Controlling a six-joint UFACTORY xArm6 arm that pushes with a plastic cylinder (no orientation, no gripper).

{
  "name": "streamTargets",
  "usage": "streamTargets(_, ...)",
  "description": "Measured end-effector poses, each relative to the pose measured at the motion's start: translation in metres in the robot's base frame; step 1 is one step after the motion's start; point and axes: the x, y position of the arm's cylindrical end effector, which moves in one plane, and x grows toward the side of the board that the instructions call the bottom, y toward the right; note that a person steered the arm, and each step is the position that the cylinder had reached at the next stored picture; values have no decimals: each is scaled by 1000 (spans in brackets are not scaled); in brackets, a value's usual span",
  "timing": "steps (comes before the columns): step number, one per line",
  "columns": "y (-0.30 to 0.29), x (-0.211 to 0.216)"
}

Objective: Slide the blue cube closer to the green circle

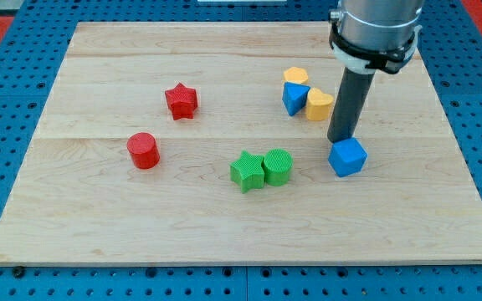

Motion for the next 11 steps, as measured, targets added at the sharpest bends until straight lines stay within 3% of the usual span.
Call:
streamTargets(2, 32, -17)
streamTargets(5, 55, 20)
streamTargets(8, 1, 46)
streamTargets(11, -19, 47)
